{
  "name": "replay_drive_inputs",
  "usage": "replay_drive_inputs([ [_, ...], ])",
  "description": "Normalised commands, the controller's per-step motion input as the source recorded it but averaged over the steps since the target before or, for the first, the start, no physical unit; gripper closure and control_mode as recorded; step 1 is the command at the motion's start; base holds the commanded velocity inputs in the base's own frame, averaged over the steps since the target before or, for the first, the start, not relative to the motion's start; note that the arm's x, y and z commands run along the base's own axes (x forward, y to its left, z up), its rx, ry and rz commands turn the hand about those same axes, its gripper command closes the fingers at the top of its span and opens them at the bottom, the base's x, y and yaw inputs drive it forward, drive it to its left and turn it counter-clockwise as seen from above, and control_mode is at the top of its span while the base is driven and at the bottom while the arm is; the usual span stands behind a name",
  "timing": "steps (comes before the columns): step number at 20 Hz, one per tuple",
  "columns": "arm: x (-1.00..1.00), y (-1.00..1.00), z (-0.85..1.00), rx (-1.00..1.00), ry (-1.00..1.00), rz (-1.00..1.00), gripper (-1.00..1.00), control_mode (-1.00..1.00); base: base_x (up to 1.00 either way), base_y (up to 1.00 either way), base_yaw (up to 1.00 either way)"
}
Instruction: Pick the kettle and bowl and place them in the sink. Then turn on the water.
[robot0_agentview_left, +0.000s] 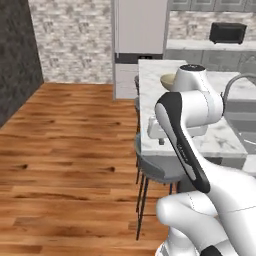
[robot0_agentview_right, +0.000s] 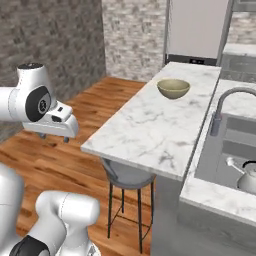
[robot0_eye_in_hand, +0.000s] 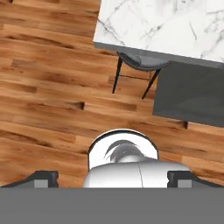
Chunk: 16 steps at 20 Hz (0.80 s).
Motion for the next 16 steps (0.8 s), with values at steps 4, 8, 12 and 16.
replay_drive_inputs([
  [4,0.0,0.0,0.0,0.0,0.0,0.0,-1.0,1.0,0.24,0.97,-0.37],
  [8,0.0,0.0,0.0,0.0,0.0,0.0,-1.0,1.0,0.34,0.94,-0.41],
  [12,0.0,0.0,0.0,0.0,0.0,0.0,-1.0,1.0,0.51,0.86,-0.4],
  [16,0.0,0.0,0.0,0.0,0.0,0.0,-1.0,1.0,0.71,0.9,-0.35],
])
